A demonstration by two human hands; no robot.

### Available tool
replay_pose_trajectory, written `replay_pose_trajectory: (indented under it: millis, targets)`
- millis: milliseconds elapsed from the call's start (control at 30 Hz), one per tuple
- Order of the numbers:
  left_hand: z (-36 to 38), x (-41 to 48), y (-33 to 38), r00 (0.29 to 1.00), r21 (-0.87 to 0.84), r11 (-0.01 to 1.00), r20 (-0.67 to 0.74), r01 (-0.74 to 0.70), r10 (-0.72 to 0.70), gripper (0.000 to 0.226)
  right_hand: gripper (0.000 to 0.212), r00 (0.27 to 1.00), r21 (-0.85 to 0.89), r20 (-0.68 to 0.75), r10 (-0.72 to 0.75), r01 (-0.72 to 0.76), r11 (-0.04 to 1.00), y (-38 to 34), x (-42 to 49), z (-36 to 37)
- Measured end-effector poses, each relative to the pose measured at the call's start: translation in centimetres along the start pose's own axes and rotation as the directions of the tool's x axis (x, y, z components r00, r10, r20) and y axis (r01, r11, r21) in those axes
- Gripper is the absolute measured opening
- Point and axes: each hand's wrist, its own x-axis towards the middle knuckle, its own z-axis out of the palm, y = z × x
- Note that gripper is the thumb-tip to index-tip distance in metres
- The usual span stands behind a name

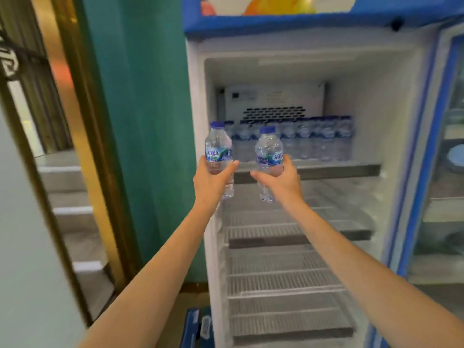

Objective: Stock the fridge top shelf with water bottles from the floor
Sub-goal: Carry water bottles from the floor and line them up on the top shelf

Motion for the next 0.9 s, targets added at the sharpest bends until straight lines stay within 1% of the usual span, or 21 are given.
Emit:
replay_pose_trajectory:
  millis: [133,200,233,333,400,500,633,767,833,900]
  targets:
    - [6.2,4.1,0.8,0.999,-0.034,0.999,0.040,-0.022,0.024,0.045,0.056,0.995,-0.061,-0.099,-0.020,0.014,0.998,0.2,6.3,-5.5]
    - [9.5,6.0,0.8,0.997,-0.060,0.998,0.068,-0.034,0.038,0.044,0.062,0.992,-0.099,-0.123,0.004,-0.016,0.995,1.3,9.7,-7.6]
    - [11.2,7.0,0.6,0.996,-0.067,0.997,0.082,-0.036,0.042,0.045,0.070,0.991,-0.113,-0.131,0.028,-0.043,0.993,2.0,11.5,-8.5]
    - [16.4,9.9,-0.7,0.991,-0.039,0.999,0.134,-0.012,0.018,0.059,0.107,0.983,-0.123,-0.140,0.115,-0.133,0.983,4.9,16.4,-10.5]
    - [19.6,11.5,-1.8,0.988,0.010,1.000,0.156,0.015,-0.016,0.065,0.116,0.978,-0.121,-0.136,0.161,-0.178,0.977,6.6,19.1,-11.4]
    - [23.7,12.9,-3.5,0.977,0.056,0.994,0.188,0.094,-0.103,0.066,0.121,0.967,-0.112,-0.120,0.224,-0.237,0.965,8.5,22.1,-12.5]
    - [27.2,15.2,-5.1,0.966,0.018,0.984,0.189,0.176,-0.176,0.074,0.117,0.951,-0.162,-0.083,0.296,-0.306,0.938,10.9,25.8,-12.8]
    - [28.3,17.4,-6.1,0.940,0.048,0.980,0.279,0.191,-0.197,0.083,0.111,0.956,-0.181,-0.047,0.290,-0.294,0.939,12.7,27.8,-12.4]
    - [28.6,17.9,-6.6,0.922,0.047,0.985,0.346,0.169,-0.174,0.083,0.113,0.955,-0.186,-0.023,0.295,-0.294,0.938,13.1,28.6,-11.9]
    - [29.1,18.3,-7.2,0.905,0.061,0.982,0.380,0.180,-0.190,0.092,0.117,0.954,-0.194,-0.011,0.299,-0.295,0.935,13.1,29.0,-11.3]
